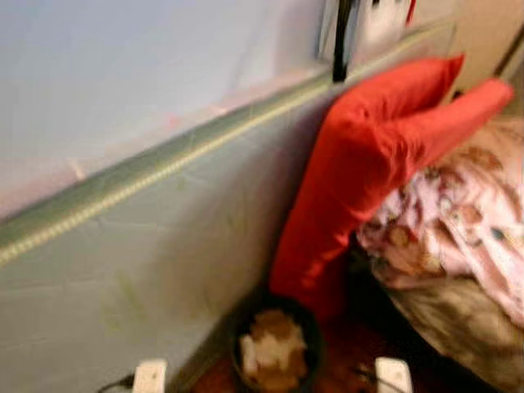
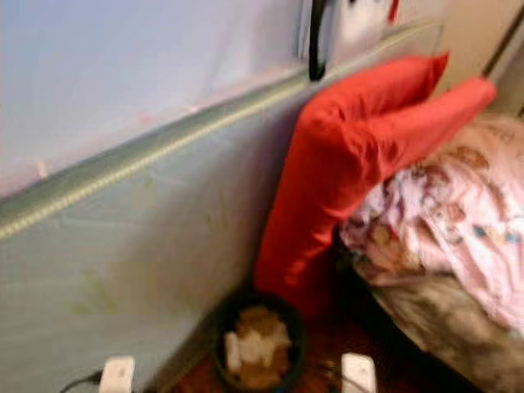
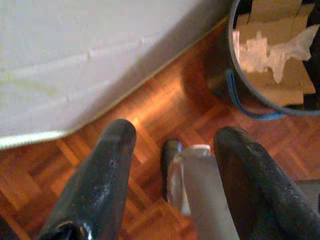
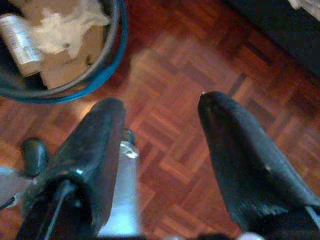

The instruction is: Clean up the room

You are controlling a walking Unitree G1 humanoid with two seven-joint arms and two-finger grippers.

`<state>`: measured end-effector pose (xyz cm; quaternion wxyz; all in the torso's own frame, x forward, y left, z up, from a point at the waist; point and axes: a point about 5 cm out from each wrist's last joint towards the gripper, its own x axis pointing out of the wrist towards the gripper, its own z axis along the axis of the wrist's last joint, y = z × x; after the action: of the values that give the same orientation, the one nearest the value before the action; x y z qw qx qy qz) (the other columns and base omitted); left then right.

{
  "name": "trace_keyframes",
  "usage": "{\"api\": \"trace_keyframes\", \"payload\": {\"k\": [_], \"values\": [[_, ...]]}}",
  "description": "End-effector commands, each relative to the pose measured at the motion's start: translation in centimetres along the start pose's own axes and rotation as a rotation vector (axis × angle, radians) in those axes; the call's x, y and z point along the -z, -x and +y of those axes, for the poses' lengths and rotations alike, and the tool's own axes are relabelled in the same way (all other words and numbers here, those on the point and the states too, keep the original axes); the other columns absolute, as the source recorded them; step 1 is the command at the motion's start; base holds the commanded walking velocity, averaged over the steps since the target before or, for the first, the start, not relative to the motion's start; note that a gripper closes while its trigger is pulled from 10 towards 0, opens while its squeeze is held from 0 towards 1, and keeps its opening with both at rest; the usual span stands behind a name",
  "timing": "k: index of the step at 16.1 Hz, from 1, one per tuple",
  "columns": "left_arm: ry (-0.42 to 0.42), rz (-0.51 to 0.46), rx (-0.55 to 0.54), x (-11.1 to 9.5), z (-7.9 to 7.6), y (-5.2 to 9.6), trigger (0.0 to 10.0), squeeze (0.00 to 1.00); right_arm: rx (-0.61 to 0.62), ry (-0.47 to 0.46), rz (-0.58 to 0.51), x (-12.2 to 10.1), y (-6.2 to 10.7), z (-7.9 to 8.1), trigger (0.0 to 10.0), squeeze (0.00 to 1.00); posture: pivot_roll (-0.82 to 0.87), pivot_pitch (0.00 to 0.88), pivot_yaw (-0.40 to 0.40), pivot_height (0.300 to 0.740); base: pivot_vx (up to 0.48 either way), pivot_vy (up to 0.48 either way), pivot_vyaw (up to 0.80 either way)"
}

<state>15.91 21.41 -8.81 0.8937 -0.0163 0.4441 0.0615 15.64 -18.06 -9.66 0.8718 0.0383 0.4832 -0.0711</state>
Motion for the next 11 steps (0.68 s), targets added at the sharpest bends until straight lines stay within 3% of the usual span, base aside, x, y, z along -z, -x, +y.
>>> {"api": "trace_keyframes", "payload": {"k": [1, 4, 11], "values": [[-0.098, -0.039, 0.053, -2.3, -0.2, -0.5, 10.0, 0.00, -0.120, -0.135, -0.028, 0.0, 0.2, -0.5, 10.0, 0.00, 0.01, 0.008, 0.028, 0.740, 0.000, -0.345, 0.00], [-0.101, -0.038, 0.056, -2.3, -0.2, -0.5, 10.0, 0.00, -0.135, -0.127, -0.029, -0.1, 0.1, 0.9, 10.0, 0.00, 0.00, 0.001, 0.032, 0.740, 0.000, -0.346, 0.00], [-0.105, -0.044, 0.065, -2.7, -0.4, -0.6, 10.0, 0.00, -0.127, -0.101, -0.055, -0.6, 0.0, 0.3, 10.0, 0.00, -0.01, 0.000, 0.028, 0.740, 0.000, -0.346, 0.00]]}}
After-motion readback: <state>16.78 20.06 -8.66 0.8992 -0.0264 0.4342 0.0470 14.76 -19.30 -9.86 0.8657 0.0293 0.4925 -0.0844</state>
